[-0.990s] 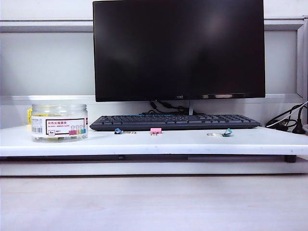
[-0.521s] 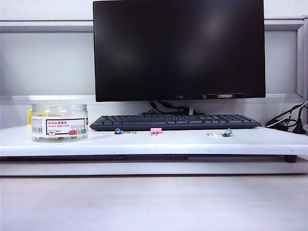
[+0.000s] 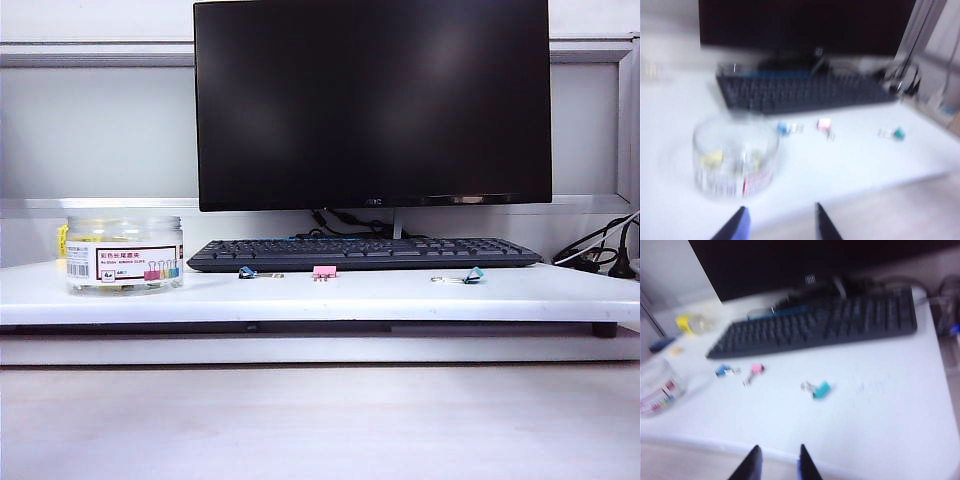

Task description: Pick up the clips with the largest number of clips of the same color on the table and place them in a round transparent plastic box.

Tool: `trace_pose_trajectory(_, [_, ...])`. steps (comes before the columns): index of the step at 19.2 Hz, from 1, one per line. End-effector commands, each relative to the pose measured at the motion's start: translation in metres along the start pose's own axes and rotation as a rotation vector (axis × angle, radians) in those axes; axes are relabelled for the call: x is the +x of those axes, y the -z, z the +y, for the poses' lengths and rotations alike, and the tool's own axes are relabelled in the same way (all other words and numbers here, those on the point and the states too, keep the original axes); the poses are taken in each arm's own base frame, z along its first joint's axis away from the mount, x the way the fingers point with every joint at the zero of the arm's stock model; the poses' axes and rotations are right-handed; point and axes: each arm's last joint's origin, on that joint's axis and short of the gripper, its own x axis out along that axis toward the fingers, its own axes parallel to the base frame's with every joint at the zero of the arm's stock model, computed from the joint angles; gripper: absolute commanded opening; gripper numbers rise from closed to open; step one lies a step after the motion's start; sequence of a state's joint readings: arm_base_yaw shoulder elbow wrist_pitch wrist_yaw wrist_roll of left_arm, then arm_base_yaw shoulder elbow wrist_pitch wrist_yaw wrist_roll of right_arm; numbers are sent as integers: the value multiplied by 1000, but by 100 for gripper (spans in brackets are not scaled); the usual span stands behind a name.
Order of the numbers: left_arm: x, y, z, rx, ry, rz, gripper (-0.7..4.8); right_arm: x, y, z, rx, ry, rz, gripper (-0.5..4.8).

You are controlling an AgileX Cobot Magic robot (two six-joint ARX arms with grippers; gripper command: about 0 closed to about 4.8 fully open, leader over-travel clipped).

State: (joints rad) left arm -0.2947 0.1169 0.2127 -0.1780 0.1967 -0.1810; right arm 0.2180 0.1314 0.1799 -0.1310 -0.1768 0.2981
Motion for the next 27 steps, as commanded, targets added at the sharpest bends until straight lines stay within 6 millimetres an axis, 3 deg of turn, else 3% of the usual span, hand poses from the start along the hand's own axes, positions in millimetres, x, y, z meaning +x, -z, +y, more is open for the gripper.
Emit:
trace_pose_trajectory(1, [4,11,3,-3,-10,24,178,3,9,-3,7,5,3,101])
trace_pose_trajectory(9, [8,33,11,43,-140,95,177,9,35,-13,27,51,74,102])
trace_pose_trajectory(17, [10,52,17,74,-201,170,171,10,41,-17,-30,117,62,100])
trace_pose_trajectory(19, [11,59,18,76,-203,189,170,11,50,-22,-31,187,78,52])
trace_pose_trajectory(27, [11,60,20,104,-270,182,169,11,50,-24,-80,239,75,52])
